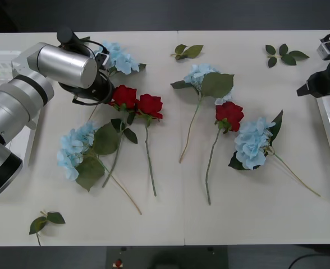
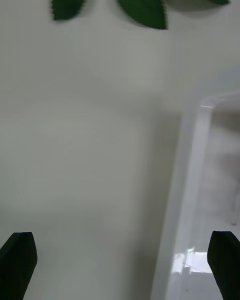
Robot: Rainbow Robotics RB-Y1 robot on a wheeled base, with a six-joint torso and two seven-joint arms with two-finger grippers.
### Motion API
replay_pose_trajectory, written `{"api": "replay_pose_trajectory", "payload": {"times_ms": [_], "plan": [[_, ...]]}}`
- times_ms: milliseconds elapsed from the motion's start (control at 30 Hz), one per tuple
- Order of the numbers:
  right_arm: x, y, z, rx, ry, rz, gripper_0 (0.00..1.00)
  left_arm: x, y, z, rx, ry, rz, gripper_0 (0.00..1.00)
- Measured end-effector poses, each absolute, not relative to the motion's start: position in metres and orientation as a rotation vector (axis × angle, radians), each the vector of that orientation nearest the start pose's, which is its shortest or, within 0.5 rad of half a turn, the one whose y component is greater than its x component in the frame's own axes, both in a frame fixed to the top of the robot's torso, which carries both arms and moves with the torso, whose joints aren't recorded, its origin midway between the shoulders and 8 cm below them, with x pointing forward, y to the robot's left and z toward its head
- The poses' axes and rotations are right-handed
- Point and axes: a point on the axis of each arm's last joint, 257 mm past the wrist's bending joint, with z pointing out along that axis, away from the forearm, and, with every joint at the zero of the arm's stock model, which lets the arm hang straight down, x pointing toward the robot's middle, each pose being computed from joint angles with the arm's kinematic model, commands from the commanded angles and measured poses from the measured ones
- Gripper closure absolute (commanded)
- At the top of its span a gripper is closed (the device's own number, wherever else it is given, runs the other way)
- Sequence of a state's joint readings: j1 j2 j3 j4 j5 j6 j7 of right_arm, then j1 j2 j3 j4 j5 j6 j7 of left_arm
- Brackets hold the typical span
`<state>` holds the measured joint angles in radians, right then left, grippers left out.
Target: Put the red flowers into the right box and the blue flowers into the left box
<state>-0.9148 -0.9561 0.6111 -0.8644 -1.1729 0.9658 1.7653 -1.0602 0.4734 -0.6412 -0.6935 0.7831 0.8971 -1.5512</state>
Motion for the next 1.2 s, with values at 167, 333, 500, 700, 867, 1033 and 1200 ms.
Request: {"api": "replay_pose_trajectory", "payload": {"times_ms": [167,333,500,700,867,1033,1200], "plan": [[0.589,-0.382,-0.197,-0.480,2.469,-0.046,0.00,0.669,0.214,-0.226,0.448,2.395,0.079,1.00],[0.561,-0.363,-0.202,-0.596,2.407,-0.008,0.00,0.678,0.231,-0.194,0.458,2.335,0.112,1.00],[0.538,-0.370,-0.218,-0.632,2.387,-0.014,0.00,0.684,0.245,-0.152,0.500,2.247,0.148,1.00],[0.514,-0.377,-0.236,-0.658,2.386,-0.017,0.00,0.658,0.266,-0.118,0.580,2.141,0.167,1.00],[0.501,-0.372,-0.249,-0.673,2.385,0.003,0.00,0.618,0.307,-0.111,0.465,2.185,0.084,1.00],[0.493,-0.366,-0.259,-0.678,2.377,0.027,0.00,0.583,0.358,-0.110,0.435,2.238,0.028,1.00],[0.487,-0.359,-0.275,-0.697,2.344,0.032,0.00,0.562,0.392,-0.118,0.444,2.275,-0.001,1.00]]}}
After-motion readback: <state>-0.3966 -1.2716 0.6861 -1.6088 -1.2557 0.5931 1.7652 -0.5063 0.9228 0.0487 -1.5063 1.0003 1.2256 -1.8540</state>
